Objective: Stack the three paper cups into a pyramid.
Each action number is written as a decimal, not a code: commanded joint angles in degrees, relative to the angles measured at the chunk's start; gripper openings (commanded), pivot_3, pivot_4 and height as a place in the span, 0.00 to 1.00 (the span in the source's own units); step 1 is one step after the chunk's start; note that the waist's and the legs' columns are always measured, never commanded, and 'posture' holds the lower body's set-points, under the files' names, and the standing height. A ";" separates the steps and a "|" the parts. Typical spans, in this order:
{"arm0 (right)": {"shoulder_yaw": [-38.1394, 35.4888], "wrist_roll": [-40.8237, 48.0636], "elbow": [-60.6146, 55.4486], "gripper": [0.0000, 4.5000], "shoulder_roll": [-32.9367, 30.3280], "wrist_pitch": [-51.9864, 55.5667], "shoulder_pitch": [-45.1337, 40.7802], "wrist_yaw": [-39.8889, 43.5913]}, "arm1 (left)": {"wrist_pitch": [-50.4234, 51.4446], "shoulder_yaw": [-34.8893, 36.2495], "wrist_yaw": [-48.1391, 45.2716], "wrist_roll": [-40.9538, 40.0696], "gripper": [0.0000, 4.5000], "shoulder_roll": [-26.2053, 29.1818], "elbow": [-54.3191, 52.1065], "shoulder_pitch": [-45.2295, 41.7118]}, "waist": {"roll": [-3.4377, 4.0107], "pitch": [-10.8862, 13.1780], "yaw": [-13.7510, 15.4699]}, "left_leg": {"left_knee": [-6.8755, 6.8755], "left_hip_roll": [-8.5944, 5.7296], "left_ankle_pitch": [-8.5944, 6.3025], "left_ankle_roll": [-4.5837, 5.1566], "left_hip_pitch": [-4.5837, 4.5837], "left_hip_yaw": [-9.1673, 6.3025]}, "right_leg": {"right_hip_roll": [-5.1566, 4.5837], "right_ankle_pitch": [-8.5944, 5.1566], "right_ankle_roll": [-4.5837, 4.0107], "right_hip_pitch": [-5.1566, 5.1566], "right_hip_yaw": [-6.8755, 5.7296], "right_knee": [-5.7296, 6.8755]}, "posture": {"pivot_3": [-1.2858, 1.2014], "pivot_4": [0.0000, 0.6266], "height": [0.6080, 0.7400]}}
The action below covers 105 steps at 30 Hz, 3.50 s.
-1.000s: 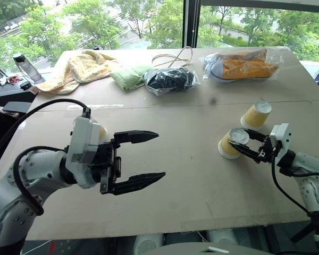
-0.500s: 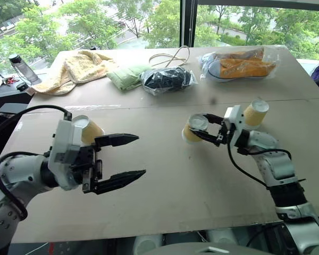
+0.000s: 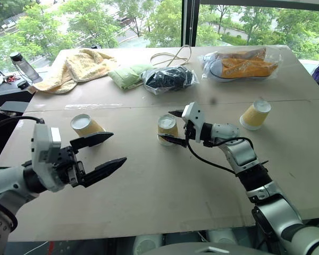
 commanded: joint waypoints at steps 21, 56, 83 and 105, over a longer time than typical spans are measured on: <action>-32.87 4.21 -13.21 0.98 -20.26 1.96 16.73 -15.89 | -1.15 -15.25 -3.23 3.82 1.00 0.77 7.92 -20.05 | -0.03 0.01 0.07 | -0.01 -0.03 -0.02 0.04 -0.02 0.07 | 0.12 0.00 0.01 0.01 0.09 -0.03 | 0.52 0.24 1.00; -26.13 11.54 -13.38 0.51 -15.31 4.69 14.65 -12.22 | 1.49 -18.59 -3.88 4.71 1.00 1.82 5.50 -26.74 | 0.02 0.04 -0.12 | 0.00 0.03 -0.01 0.02 0.01 0.14 | 0.25 0.01 0.03 -0.01 0.24 0.00 | 0.52 0.24 1.00; -5.13 3.02 -14.98 0.51 -5.81 4.74 10.59 -8.27 | -4.48 -13.18 -2.20 8.60 1.00 -1.25 5.33 -12.84 | -0.01 0.02 0.15 | 0.02 0.02 -0.02 0.03 -0.03 0.02 | 0.16 0.01 0.03 -0.02 0.05 0.01 | 0.52 0.24 1.00; -13.02 14.08 -23.37 0.99 -12.61 7.99 14.31 1.01 | -10.07 -9.29 4.29 8.28 1.00 -9.24 0.03 -8.92 | -0.01 0.02 0.26 | 0.00 0.01 -0.02 0.04 -0.08 0.01 | 0.05 0.01 0.03 -0.02 0.03 -0.05 | 0.52 0.24 1.00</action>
